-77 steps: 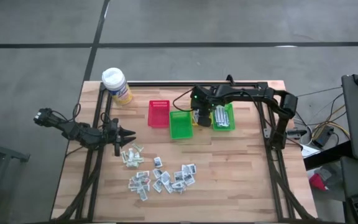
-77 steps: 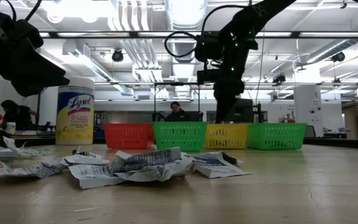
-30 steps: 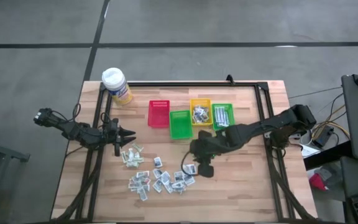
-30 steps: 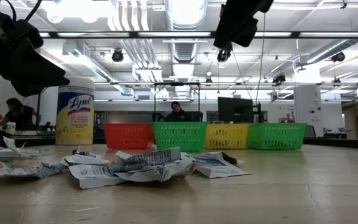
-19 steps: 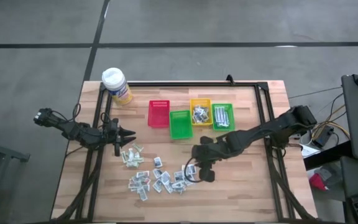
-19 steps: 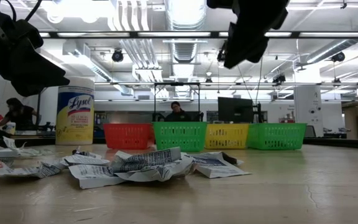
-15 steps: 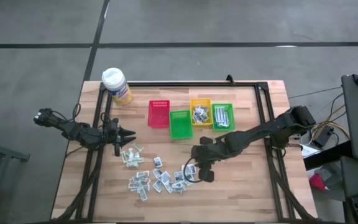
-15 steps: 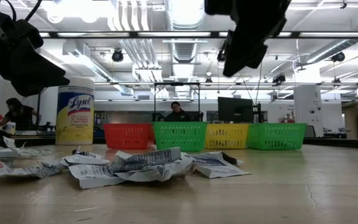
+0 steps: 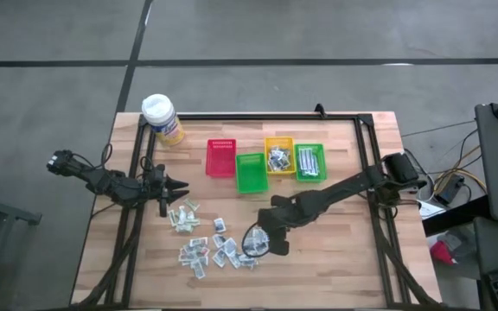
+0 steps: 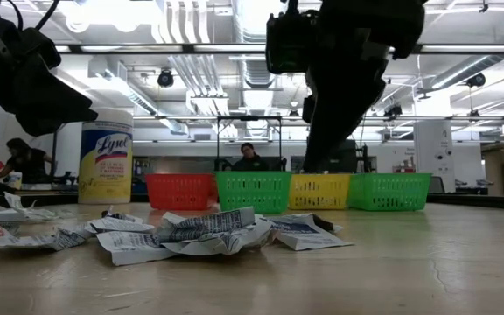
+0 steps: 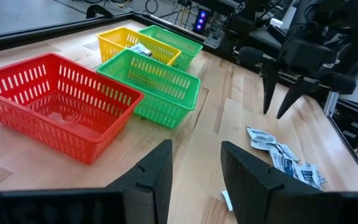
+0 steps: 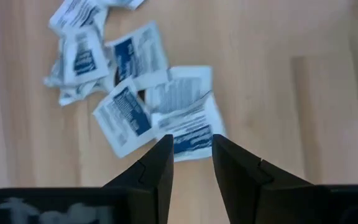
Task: Pick & Place First Aid Supplies
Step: Put the alcohol pad into the yellow basket
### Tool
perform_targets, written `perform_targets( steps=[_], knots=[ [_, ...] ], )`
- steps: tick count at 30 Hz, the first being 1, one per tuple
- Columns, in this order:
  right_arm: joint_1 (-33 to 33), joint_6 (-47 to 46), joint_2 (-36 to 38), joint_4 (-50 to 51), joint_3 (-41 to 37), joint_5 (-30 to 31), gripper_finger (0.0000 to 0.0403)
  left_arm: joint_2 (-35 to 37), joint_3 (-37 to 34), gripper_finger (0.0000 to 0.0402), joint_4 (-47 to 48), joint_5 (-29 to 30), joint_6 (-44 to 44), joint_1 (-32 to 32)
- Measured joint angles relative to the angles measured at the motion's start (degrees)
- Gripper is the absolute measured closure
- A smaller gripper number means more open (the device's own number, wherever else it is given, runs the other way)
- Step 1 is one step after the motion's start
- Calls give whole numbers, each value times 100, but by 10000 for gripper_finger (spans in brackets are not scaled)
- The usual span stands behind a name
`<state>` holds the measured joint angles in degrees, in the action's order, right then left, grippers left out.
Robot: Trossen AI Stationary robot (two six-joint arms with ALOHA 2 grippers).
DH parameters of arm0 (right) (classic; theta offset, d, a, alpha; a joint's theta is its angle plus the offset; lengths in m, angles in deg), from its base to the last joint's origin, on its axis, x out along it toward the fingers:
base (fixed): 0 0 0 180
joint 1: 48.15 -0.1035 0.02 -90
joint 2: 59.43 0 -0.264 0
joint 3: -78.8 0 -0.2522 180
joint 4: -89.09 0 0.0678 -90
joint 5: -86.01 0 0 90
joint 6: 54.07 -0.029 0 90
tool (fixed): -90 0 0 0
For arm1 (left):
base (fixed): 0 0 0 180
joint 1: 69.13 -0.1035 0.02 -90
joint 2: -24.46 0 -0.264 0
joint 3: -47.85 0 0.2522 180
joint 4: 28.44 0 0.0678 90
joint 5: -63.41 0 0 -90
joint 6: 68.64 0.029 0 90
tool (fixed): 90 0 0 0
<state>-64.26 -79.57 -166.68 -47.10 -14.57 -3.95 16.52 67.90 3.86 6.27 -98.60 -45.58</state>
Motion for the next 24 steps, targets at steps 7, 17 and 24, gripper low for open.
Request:
perform_targets(
  steps=[7,17,24],
  knots=[
    [25,250,-244,-235,3,-207,306,-2,0,271,0,0,0,0],
    [25,302,-779,-364,12,-781,307,-2,0,271,0,0,-2,0],
    [24,302,-690,-188,5,-784,298,-2,0,271,0,2,-2,1]
  ],
)
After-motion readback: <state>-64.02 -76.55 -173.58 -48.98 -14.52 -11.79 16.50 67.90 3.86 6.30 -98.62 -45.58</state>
